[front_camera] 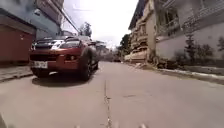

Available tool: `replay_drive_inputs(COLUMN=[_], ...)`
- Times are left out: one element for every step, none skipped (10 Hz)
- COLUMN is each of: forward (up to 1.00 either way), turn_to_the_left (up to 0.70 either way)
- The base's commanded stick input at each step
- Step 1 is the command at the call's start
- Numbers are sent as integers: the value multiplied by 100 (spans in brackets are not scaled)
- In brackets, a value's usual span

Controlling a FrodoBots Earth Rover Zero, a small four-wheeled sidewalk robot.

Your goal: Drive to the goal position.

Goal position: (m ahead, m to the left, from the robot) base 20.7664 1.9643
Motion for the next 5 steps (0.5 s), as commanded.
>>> replay_drive_inputs(forward=[100,100,100,100,100], turn_to_the_left=[0,0,0,0,0])
